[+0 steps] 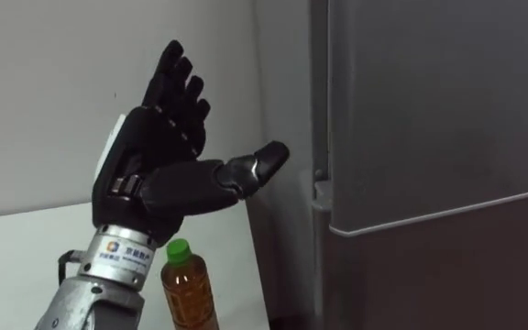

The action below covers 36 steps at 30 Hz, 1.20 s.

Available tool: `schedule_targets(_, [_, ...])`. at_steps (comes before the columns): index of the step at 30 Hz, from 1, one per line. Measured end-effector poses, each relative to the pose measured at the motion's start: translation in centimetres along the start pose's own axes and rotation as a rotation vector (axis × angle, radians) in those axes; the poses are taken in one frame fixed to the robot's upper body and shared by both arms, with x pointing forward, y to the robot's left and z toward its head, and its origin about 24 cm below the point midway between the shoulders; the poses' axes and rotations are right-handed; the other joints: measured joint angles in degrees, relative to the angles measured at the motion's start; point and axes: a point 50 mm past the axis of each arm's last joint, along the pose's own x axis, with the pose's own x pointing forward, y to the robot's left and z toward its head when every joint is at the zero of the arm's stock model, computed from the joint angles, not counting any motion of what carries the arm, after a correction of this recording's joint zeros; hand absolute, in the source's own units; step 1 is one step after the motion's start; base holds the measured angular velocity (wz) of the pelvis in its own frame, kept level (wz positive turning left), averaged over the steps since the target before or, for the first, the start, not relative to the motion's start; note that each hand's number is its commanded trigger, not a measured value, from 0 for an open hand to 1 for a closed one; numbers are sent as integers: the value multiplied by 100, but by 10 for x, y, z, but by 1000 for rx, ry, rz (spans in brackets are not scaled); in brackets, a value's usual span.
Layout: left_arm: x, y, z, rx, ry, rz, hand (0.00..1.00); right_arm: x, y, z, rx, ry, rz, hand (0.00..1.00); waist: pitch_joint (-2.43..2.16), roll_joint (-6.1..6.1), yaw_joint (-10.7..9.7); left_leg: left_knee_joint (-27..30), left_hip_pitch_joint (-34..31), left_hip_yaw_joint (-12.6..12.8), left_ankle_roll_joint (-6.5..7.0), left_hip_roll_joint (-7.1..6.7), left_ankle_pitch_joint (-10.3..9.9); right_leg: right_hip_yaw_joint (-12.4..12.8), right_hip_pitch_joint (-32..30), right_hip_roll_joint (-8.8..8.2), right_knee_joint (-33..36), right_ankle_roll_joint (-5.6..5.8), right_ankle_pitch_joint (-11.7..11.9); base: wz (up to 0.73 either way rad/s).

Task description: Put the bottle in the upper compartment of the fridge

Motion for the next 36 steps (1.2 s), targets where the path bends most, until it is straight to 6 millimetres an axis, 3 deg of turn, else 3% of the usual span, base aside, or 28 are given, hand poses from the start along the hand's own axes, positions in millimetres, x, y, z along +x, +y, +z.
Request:
schedule_targets(13, [-1, -25, -17, -54, 85, -152, 0, 3, 3, 4, -8, 43, -6, 0, 20, -19, -15, 19, -12, 6, 1, 3, 0, 25, -37, -2, -8, 1, -8, -1])
schedule_targets(18, [-1, -32, -21, -58, 107, -196, 0, 4, 4, 8, -21, 41, -4, 0, 7, 1, -154, 21, -107, -12, 1, 10, -1, -59, -29, -7, -21, 6, 18, 11])
schedule_targets(26, [5, -60, -22, -87, 107, -324, 0, 3, 2, 10, -39, 34, 5, 0, 11, 46, -217, 27, -111, 28, -1, 10, 1, -70, 18, -4, -85, 12, 27, 1])
schedule_targets(36, [2, -68, -30, -104, 136, -353, 0, 3, 3, 10, -40, 33, 6, 0, 43, 40, -202, 24, -86, 147, -1, 15, 1, -66, 65, -5, -147, 36, 27, 3])
